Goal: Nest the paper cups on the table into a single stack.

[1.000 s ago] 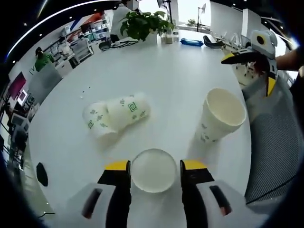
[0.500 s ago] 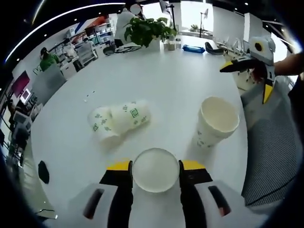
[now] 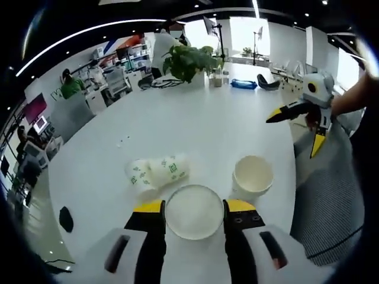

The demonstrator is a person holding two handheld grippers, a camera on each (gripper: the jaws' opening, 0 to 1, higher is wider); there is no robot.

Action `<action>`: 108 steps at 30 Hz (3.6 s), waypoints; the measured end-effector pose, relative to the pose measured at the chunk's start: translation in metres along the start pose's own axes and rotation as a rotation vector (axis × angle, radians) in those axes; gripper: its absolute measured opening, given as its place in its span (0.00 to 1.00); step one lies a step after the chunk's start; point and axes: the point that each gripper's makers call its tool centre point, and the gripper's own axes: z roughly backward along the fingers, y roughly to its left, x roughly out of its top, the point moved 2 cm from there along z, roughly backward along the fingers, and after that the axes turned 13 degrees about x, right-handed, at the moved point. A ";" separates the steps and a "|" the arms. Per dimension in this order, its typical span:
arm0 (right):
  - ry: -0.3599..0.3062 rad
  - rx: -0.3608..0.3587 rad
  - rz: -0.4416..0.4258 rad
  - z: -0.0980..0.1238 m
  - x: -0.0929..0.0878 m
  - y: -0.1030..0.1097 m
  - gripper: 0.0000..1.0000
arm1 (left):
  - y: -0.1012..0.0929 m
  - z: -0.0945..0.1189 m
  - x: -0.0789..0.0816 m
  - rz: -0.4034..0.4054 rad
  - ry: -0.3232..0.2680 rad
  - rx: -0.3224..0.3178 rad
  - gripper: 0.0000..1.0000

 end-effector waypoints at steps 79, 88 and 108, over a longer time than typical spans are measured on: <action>-0.305 0.528 -0.401 -0.004 0.084 0.077 0.00 | -0.128 0.050 0.020 -0.073 -0.155 -0.408 0.36; -0.294 0.556 -0.410 -0.004 0.088 0.083 0.00 | -0.134 0.051 0.018 -0.070 -0.135 -0.418 0.36; -0.172 0.483 -0.254 -0.019 0.098 0.076 0.00 | -0.116 0.049 0.001 0.076 -0.146 -0.280 0.65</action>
